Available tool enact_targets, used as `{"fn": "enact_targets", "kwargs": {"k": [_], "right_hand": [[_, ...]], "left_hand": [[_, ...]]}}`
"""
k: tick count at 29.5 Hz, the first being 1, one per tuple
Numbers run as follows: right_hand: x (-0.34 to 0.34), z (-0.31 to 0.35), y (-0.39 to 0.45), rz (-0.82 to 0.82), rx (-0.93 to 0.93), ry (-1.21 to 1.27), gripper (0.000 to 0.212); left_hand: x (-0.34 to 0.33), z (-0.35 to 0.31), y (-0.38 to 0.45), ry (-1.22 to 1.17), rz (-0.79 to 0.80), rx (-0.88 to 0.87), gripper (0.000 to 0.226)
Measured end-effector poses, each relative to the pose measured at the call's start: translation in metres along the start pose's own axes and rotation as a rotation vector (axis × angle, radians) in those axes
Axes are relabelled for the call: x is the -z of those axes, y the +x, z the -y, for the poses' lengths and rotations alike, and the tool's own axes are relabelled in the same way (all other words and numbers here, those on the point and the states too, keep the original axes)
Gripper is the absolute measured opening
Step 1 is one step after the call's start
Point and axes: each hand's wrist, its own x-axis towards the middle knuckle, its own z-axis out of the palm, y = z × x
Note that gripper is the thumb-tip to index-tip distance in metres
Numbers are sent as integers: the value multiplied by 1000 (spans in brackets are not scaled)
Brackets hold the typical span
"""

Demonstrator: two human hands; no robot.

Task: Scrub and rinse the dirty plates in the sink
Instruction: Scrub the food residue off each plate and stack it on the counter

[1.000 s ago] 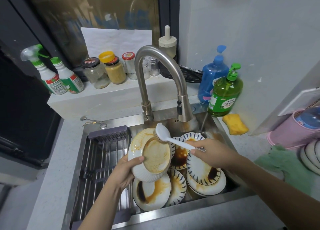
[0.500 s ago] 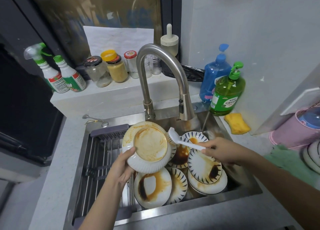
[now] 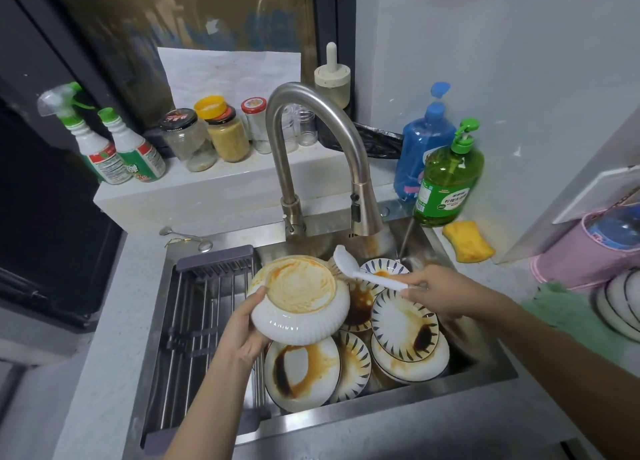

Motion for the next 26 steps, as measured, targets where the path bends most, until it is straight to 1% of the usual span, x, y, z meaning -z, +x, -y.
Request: {"fn": "enact_targets", "kwargs": {"k": [2,4,5,8,9,10,13,14,15,18,20,23,24,26], "right_hand": [[6,-6,-8,89,-10,14,37],[13,-6,-16,140,14,-6,35],[13,-7,-15,128,19,-8,36],[0,-14,-3,-11,28,-11,38],[-5,-17,1,-24,32,-1,39],[-6,-19,-1,-14,35,4,38],[2,-16,-13,101,60,-10,38],[5,-14,-16,116,60,-7,39],[5,-14,-14,94,63,-4,39],[-1,-21,-4,-49,45,10,40],[-3,-24,-6,-23,50,-19,39],[-5,-21,-19,103,111,-105,40],[-7,-20,-21,106,127,-128,40],[-14,-21,-14,11,112,-162,41]], "left_hand": [[-2,-1,1,1,2,-3,25],[-1,-1,2,-10,-10,-5,25],[0,0,2,-17,-14,-8,25],[-1,3,2,-36,-1,-2,26],[-2,1,2,-34,3,-6,26],[-3,0,2,-25,10,-10,27],[0,-6,2,17,-12,-22,39],[3,-5,3,14,-15,-24,41],[5,-5,4,2,-7,-25,40],[4,-3,5,-2,16,-28,32],[2,-5,5,15,8,-41,33],[7,-11,6,-10,-22,-57,31],[7,-11,6,-33,-27,-51,32],[6,-10,6,-69,-32,-43,33]]}}
